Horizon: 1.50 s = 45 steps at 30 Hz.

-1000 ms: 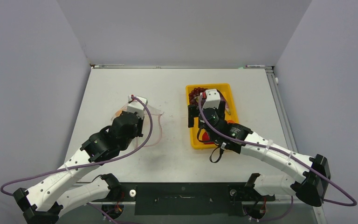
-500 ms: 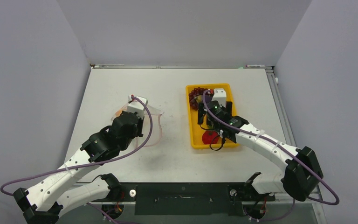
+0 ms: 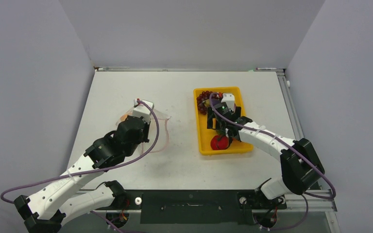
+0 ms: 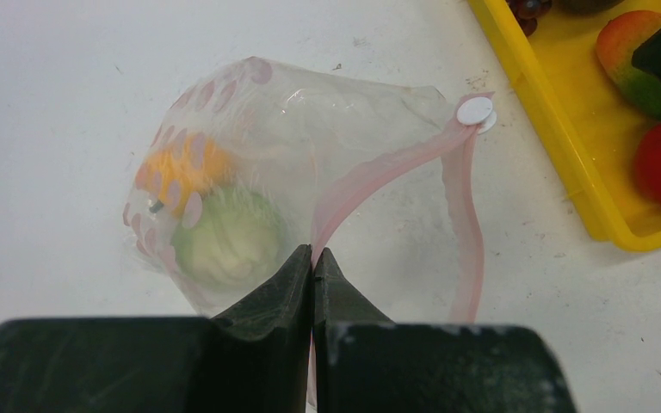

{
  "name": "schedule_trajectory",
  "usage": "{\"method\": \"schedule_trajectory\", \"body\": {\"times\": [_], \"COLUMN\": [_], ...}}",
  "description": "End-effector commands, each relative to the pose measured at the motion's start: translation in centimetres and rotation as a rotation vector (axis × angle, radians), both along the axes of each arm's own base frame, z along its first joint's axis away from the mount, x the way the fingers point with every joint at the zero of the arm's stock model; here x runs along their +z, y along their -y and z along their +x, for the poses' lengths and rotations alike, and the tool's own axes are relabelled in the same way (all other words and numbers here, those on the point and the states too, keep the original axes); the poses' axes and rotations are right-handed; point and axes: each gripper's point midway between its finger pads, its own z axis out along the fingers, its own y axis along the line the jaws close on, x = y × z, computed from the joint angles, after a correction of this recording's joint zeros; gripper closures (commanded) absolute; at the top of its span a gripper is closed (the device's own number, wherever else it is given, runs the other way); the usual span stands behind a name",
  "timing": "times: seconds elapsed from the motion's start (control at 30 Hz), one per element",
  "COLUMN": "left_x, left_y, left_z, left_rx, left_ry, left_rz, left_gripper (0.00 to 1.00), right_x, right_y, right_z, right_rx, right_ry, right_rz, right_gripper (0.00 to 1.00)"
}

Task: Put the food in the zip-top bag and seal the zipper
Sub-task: Pick up the fake fruit from the bin.

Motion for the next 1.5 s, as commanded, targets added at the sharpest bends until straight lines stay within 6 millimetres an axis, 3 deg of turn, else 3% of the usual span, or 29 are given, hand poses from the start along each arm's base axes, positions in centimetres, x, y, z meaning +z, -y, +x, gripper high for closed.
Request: {"method": "schedule_trajectory", "body": {"times": [0.0,0.57,0.9,1.13,1.33,1.47], "left_x": [1.3,1.0,0.8,0.9,0.9,1.0], "left_y": [0.8,0.9,0.9,0.9,0.8,0.8], "left_z": [0.4,0.6,0.6,0.6,0.6,0.5], "left_rx": [-0.015,-0.013,-0.013,-0.012,-0.012,-0.012], "left_ry": [0.039,0.032,0.026,0.027,0.029,0.03], "left_rz": [-0.041,-0.03,-0.023,-0.024,-0.026,-0.027], "left_gripper": [1.0,1.0,1.0,1.0,1.0,1.0], "right_x": [-0.6,-3.1,-4.0,-3.6,-2.7,-1.2], "right_y": [-0.2,0.4,-0.1,-0.2,-0.2,0.0], "right_z": [1.2,2.4,2.3,2.2,2.1,2.0], "right_rx": [-0.003,0.001,0.024,0.028,0.024,0.017], "right_ry": [0.008,-0.053,-0.08,-0.075,-0.054,-0.021], "right_rz": [0.02,0.049,0.069,0.077,0.096,0.113], "right_gripper": [0.04,0.15,0.28,0.46,0.67,0.72]}}
